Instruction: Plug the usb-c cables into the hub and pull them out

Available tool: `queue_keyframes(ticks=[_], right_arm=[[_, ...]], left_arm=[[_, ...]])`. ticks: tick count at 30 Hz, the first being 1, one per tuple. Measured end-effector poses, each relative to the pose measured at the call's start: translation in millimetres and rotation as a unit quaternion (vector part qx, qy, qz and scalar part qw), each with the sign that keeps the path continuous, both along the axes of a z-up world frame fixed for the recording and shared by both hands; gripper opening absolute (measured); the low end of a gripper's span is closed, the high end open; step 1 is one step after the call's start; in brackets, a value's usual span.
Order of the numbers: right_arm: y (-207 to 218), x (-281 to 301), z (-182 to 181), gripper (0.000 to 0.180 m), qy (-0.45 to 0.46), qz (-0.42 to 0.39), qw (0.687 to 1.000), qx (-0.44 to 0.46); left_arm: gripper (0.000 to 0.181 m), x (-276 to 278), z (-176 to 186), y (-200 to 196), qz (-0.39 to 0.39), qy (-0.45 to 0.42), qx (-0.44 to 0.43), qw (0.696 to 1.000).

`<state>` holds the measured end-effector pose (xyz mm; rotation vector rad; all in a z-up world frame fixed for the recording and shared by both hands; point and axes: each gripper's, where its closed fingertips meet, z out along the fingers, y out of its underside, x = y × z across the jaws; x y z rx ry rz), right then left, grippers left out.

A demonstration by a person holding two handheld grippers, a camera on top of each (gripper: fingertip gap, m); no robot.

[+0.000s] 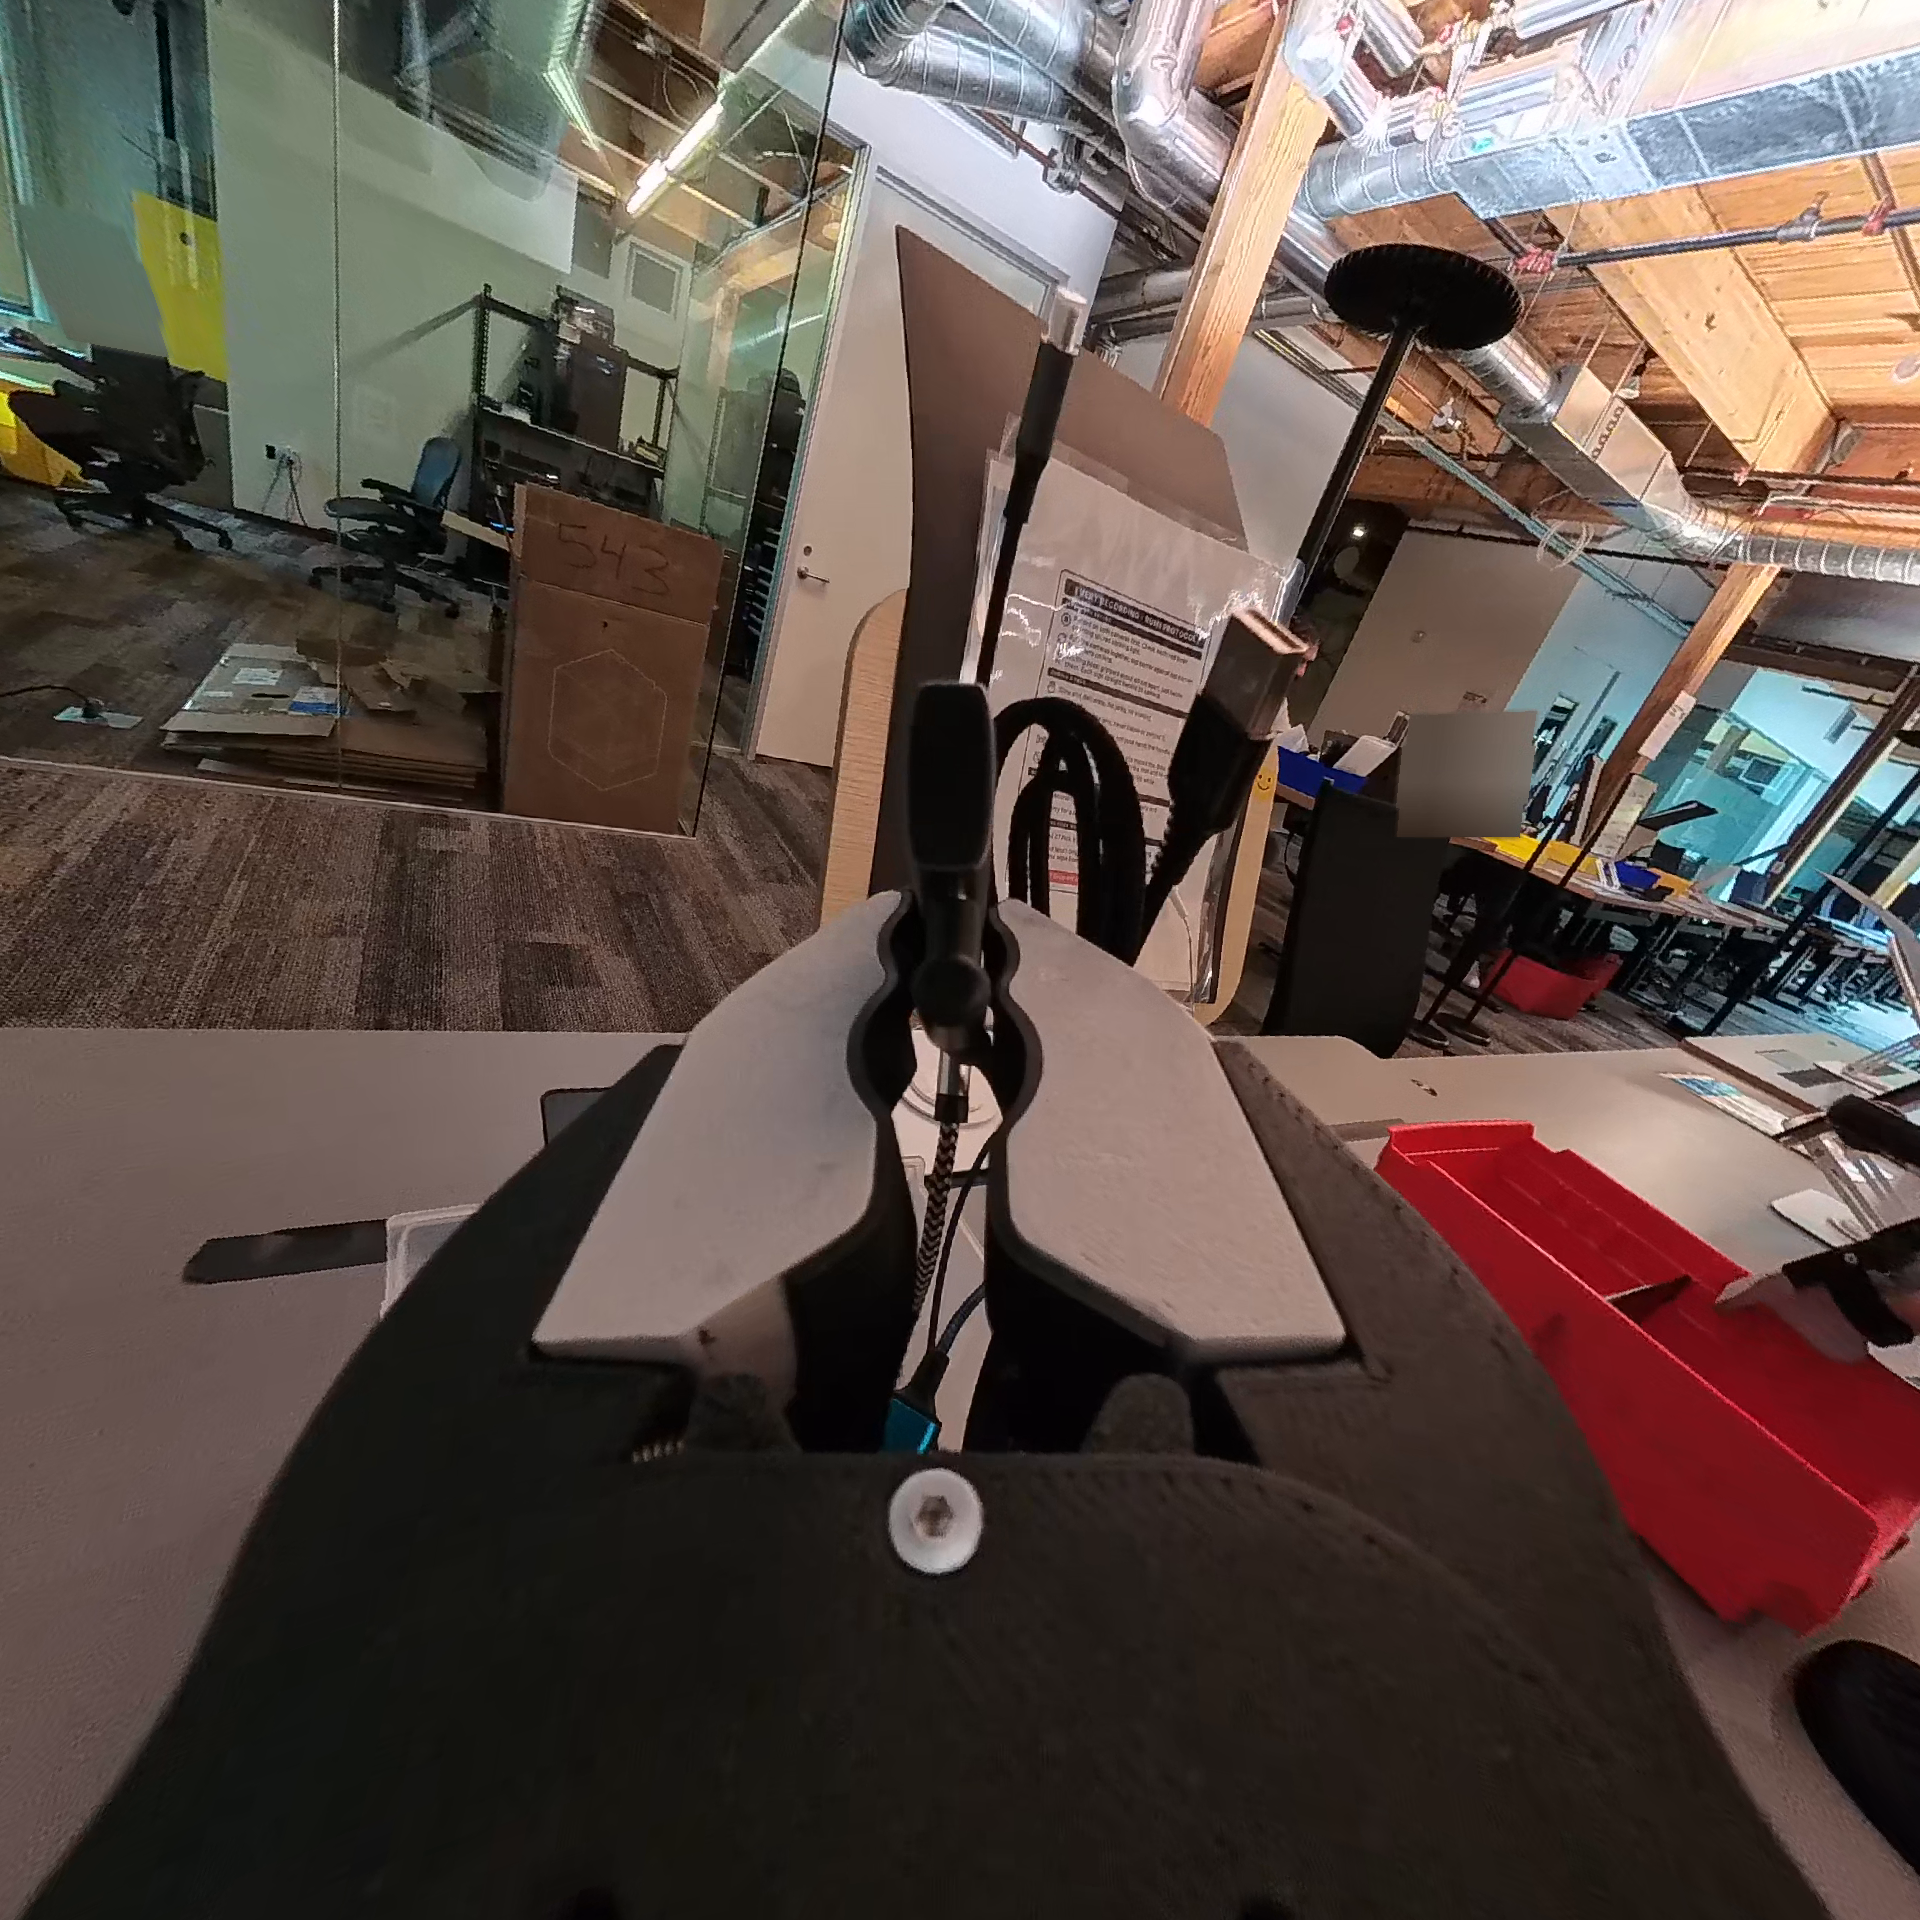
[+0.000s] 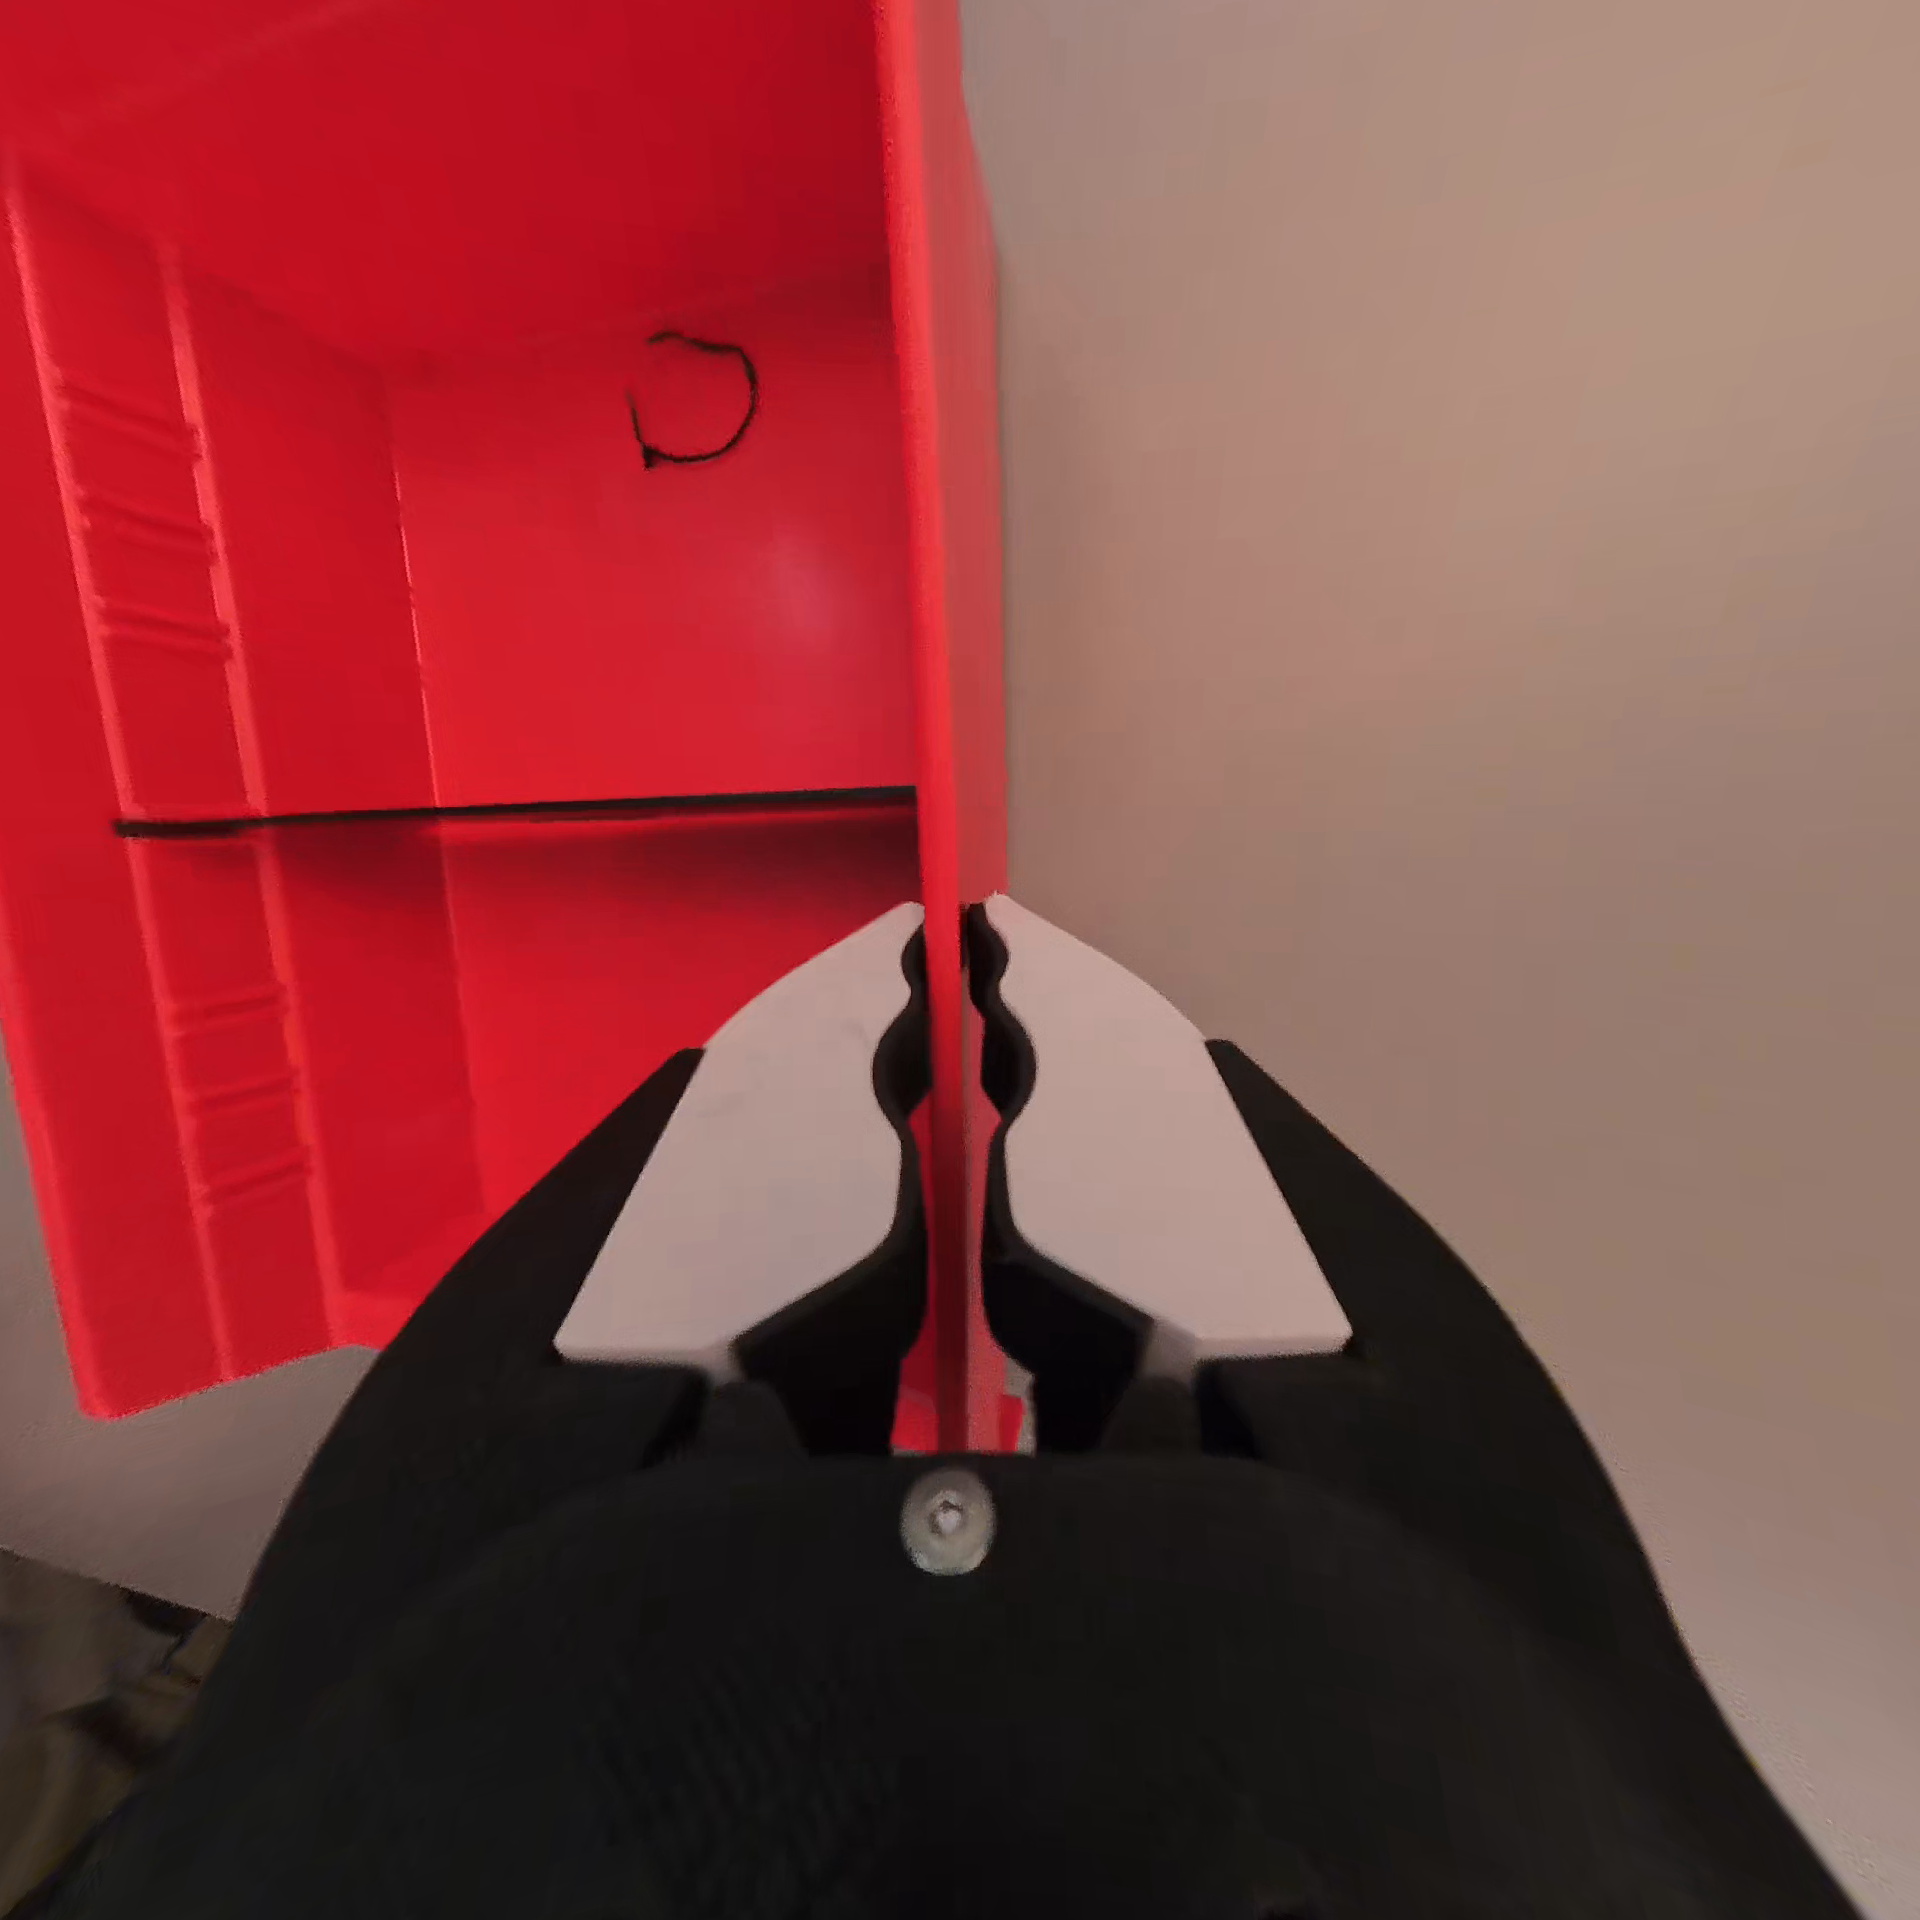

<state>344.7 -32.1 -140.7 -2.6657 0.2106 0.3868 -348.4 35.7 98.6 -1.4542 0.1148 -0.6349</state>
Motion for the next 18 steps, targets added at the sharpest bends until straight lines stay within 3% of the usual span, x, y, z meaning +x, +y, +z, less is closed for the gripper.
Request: queue_keyframes(ticks=[11,18], right_arm=[[-11.7,28.7,-2.9,0.007,0.053,-0.075,0.996,0.016],[-13.3,34.2,-2.6,0.005,-0.006,-0.058,0.998,0.008]], left_arm=[[0.009,-3.6,-0.3,-0.6,-0.002,-0.005,-0.002,1.000],[0.009,-0.9,-1.0,0.3,-0.006,-0.004,-0.003,1.000]])
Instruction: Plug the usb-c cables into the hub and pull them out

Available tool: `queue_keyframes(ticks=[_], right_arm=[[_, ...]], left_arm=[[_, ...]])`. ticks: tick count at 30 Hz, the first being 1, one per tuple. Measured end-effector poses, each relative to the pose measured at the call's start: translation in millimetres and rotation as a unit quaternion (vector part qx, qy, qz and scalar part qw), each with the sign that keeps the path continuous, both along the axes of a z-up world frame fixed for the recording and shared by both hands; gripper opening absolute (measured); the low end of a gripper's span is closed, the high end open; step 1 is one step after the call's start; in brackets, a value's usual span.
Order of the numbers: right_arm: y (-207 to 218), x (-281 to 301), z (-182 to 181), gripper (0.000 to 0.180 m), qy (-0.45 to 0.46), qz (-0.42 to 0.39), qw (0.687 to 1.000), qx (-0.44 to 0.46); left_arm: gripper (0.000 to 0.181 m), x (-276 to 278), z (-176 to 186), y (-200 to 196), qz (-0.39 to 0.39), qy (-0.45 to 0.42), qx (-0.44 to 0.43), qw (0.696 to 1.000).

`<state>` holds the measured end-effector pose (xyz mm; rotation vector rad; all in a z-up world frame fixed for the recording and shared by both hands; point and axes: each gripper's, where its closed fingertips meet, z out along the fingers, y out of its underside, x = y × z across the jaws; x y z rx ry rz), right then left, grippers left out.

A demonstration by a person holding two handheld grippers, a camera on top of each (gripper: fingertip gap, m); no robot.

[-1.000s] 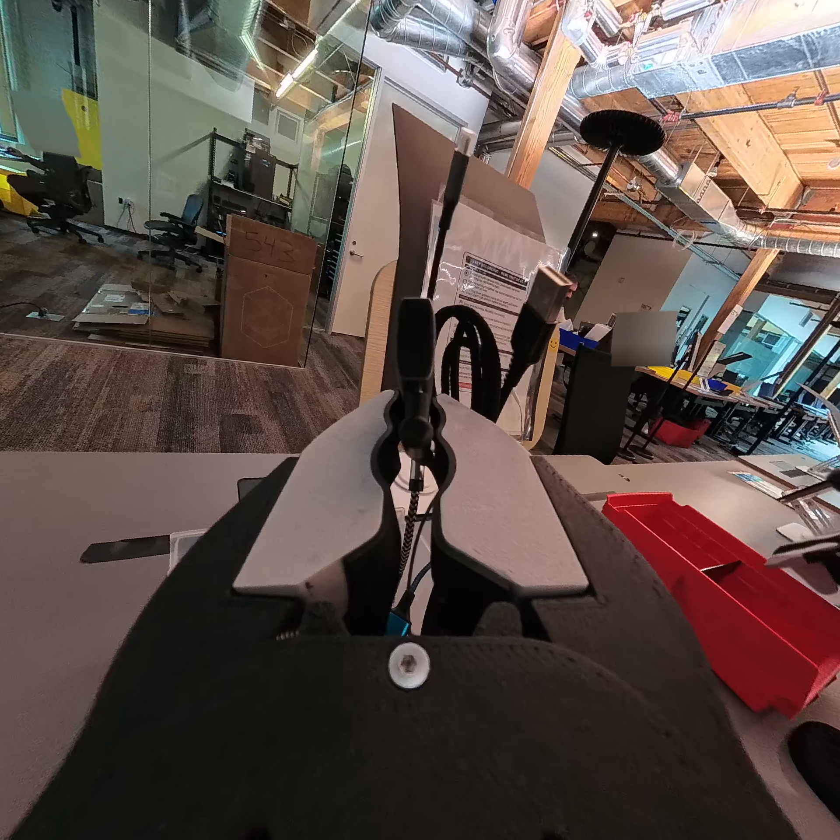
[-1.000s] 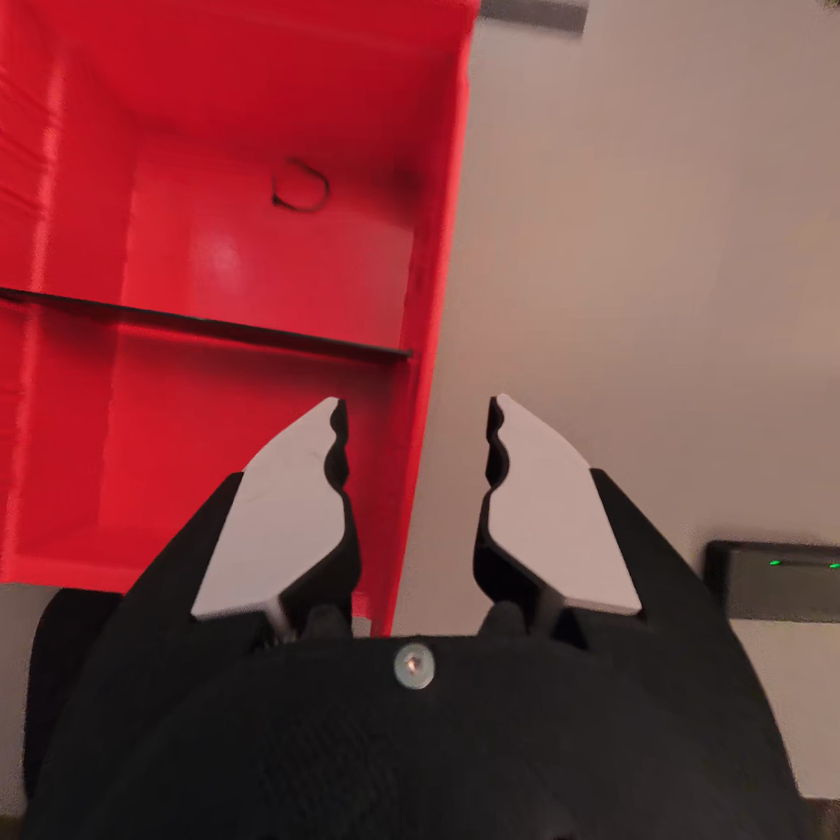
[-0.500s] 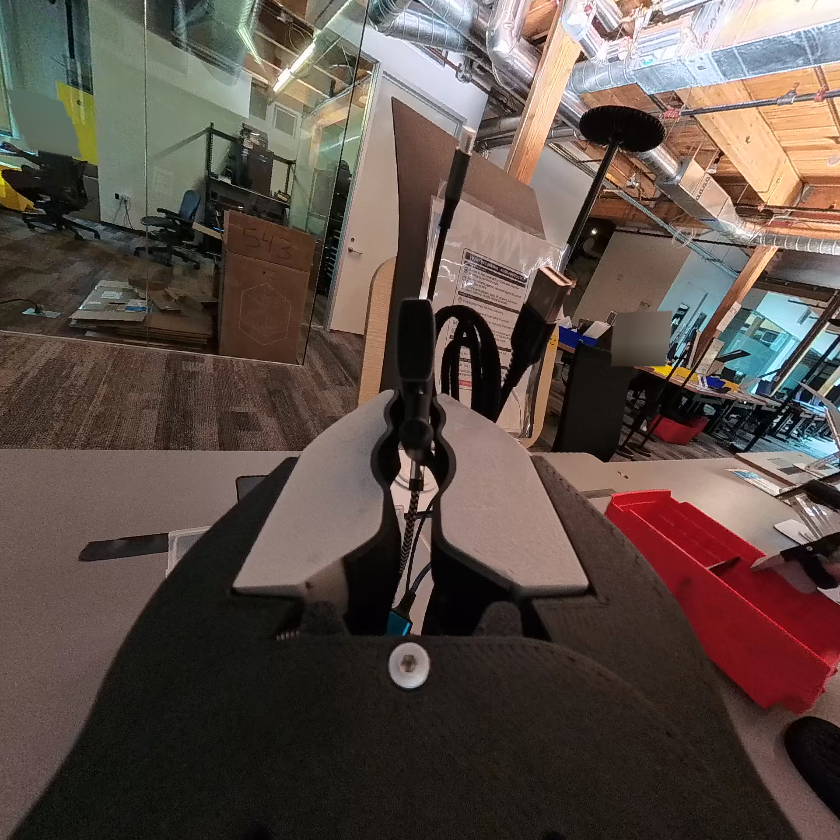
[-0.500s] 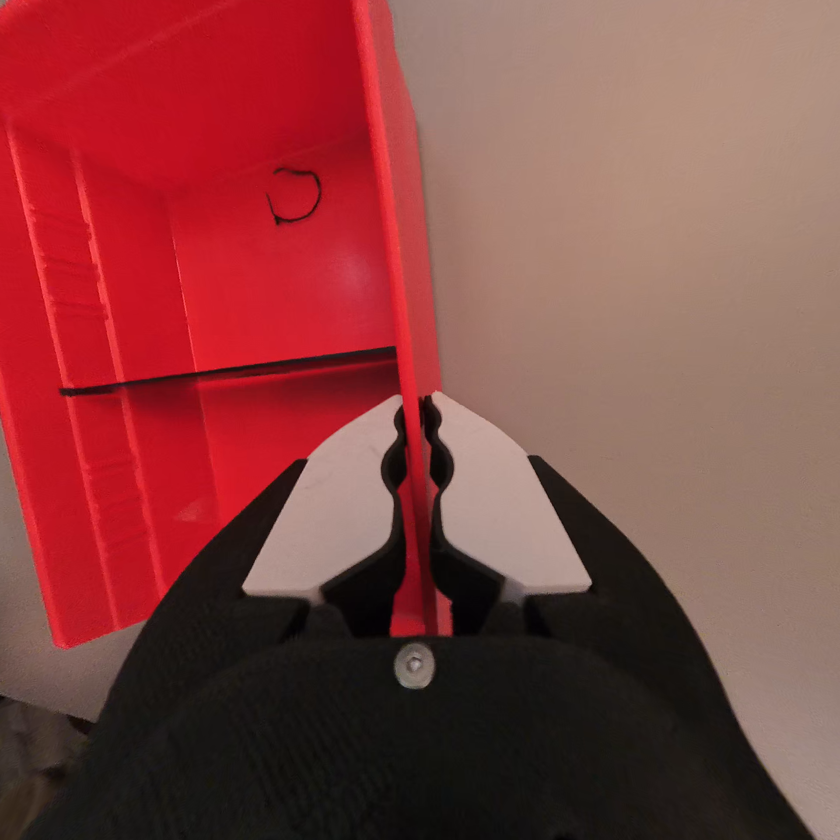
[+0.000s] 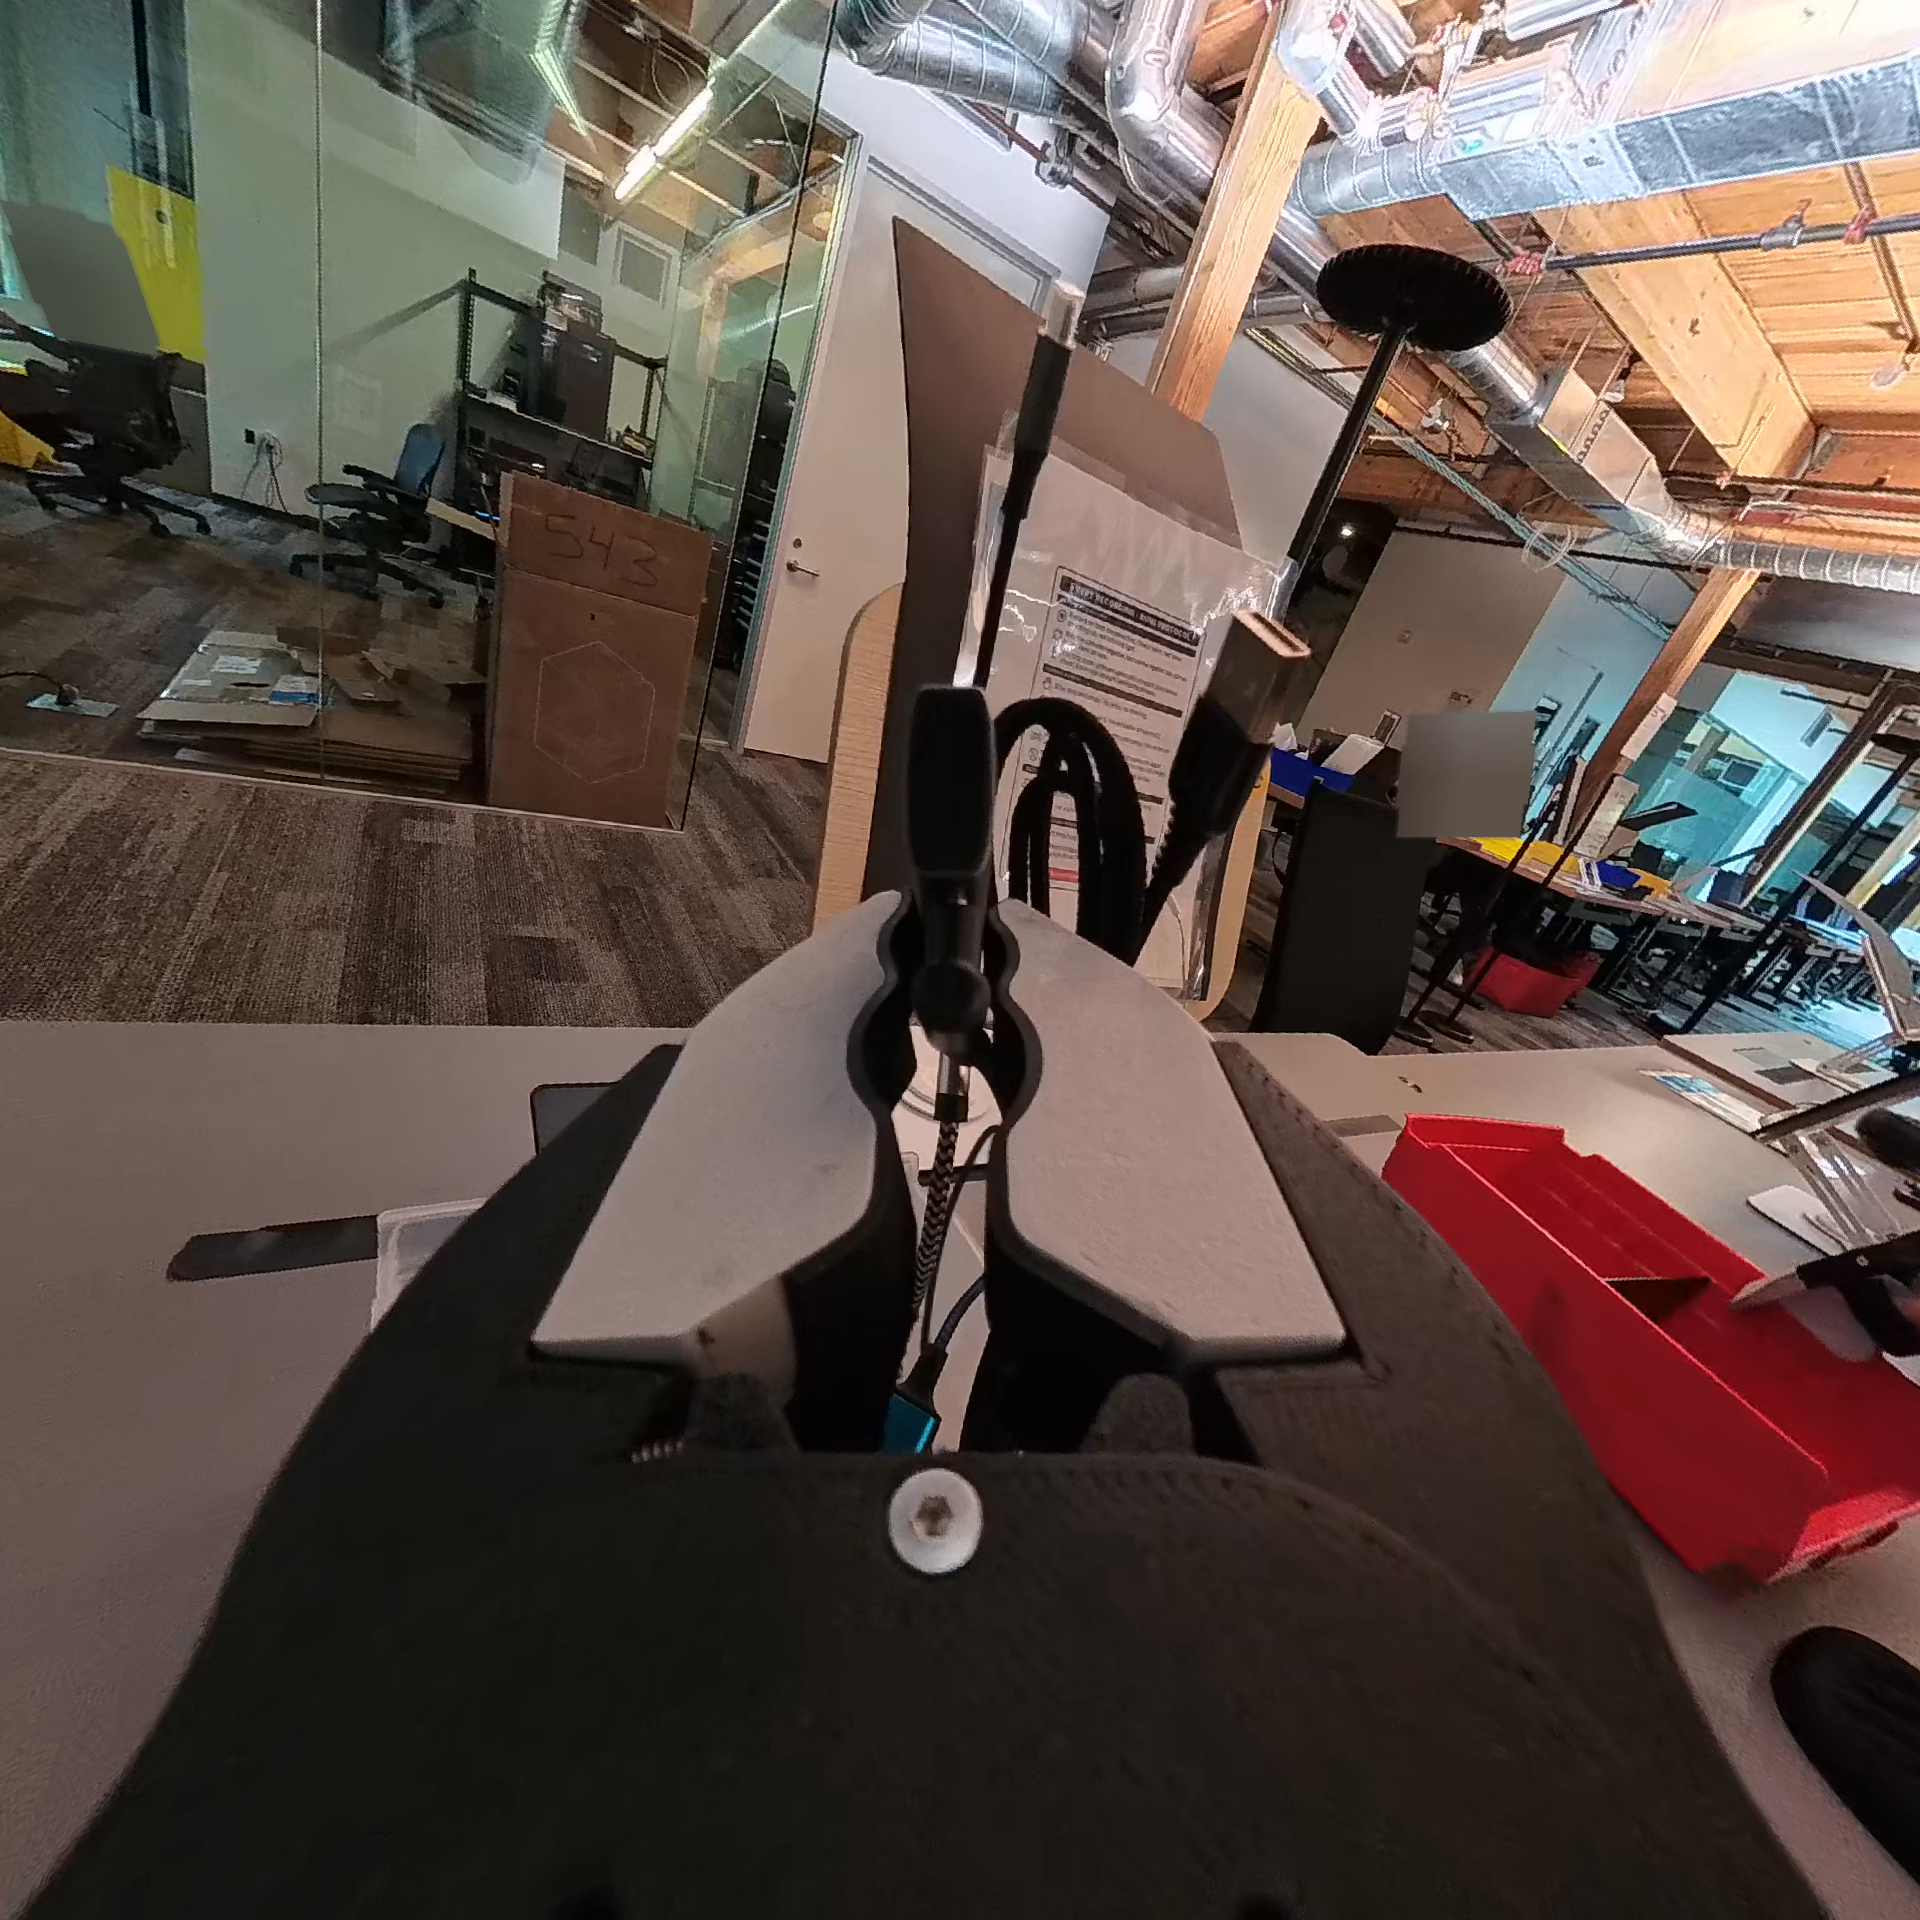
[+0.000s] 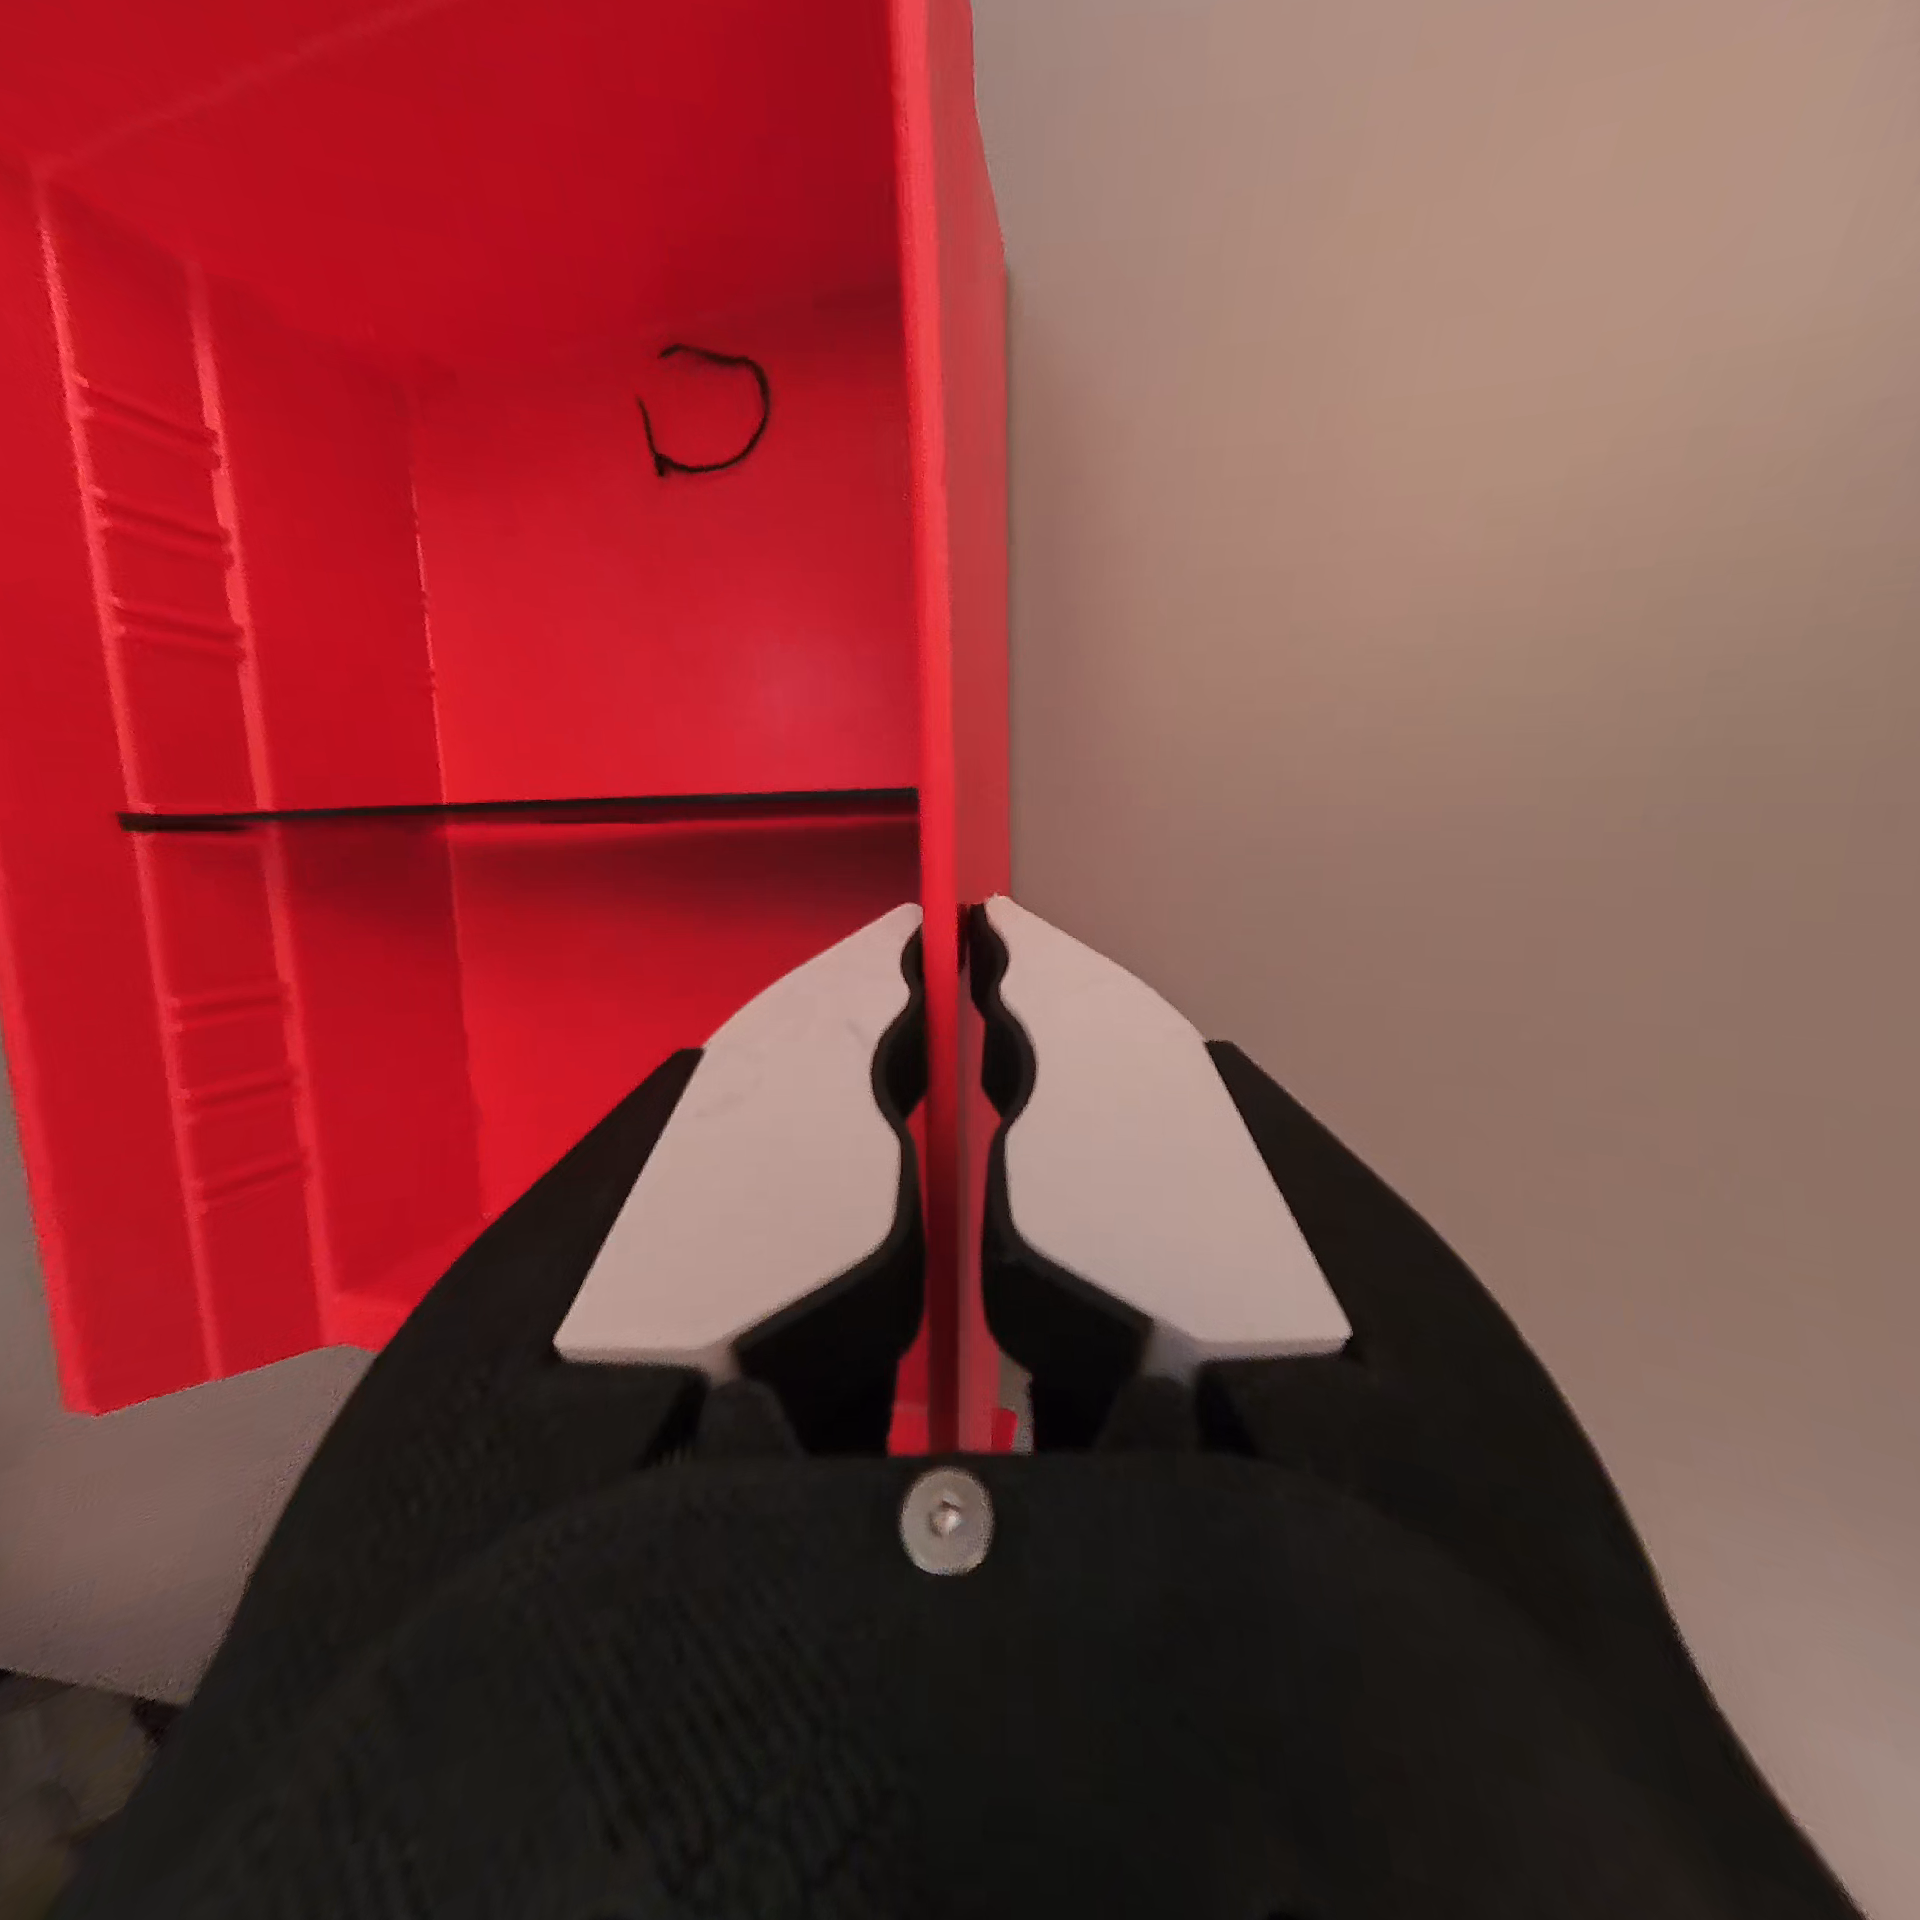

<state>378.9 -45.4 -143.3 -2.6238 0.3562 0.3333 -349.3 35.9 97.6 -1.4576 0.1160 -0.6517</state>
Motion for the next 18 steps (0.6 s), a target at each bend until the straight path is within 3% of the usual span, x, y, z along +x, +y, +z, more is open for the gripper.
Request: queue_keyframes(ticks=[2,5,9,18], right_arm=[[2.5,-1.1,0.4,0.009,0.001,0.006,1.000,0.007],[8.0,-4.7,6.0,0.029,0.038,0.006,0.999,0.025],[15.6,-1.8,20.7,0.030,0.058,-0.011,0.996,0.065],[34.4,11.2,80.8,0.033,-0.039,-0.010,0.976,0.213]], left_arm=[[0.009,1.1,-0.3,0.2,0.000,0.001,0.000,1.000],[0.009,2.2,-0.3,0.5,-0.001,0.001,0.002,1.000],[0.009,4.4,2.4,-0.2,-0.009,-0.006,0.009,1.000],[0.009,24.1,6.9,6.0,-0.038,0.001,0.016,0.999]])
